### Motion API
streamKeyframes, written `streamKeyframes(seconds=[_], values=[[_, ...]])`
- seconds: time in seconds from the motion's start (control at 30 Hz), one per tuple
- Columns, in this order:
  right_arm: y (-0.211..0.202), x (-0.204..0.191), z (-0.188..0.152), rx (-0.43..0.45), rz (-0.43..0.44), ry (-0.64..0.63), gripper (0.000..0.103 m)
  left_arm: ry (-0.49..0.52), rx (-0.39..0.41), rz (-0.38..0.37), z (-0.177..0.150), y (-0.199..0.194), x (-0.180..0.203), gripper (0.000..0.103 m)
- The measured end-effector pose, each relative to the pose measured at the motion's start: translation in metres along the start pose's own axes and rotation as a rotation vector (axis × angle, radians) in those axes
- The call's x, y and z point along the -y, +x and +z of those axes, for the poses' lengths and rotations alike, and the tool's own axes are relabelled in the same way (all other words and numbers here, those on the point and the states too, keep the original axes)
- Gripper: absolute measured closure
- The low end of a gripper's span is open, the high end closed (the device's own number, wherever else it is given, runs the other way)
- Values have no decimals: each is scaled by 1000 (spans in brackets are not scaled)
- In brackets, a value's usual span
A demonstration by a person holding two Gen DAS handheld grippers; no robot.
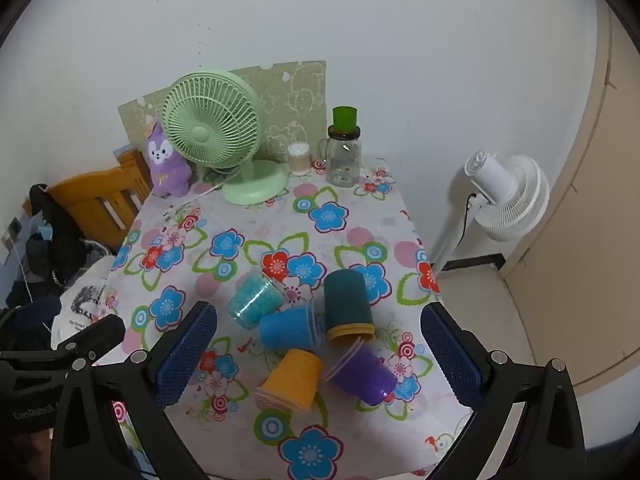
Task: Flip cup upside down
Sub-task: 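Move the left tool toward the dark green cup lying on its side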
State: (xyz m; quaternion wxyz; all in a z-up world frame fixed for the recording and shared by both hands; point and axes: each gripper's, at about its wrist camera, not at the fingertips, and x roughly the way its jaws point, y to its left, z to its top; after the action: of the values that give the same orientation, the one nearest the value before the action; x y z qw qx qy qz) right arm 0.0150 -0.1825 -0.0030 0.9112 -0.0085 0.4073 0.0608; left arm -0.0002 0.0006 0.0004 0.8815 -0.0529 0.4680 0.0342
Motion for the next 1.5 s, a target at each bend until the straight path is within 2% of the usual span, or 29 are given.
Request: streamKeyframes(seconds=[0.03,0.17,0.27,0.5,0.57,1.5], values=[[1,3,1,-27,38,40,0,-1,3,3,0,0,-1,1],[0,2,3,-26,37,25,0,24,-15,33,-3,6,6,1],[6,3,1,-32,30,29,0,12,-17,10,-4,9,0,1],[9,13,0,-39,28,24,0,8,-20,17,0,13,-2,1],[11,1,3,-46,19,7,0,6,-21,20,0,14,-3,1],[16,2,3,-61,23,4,0,8,-32,26,0,17,-3,1]])
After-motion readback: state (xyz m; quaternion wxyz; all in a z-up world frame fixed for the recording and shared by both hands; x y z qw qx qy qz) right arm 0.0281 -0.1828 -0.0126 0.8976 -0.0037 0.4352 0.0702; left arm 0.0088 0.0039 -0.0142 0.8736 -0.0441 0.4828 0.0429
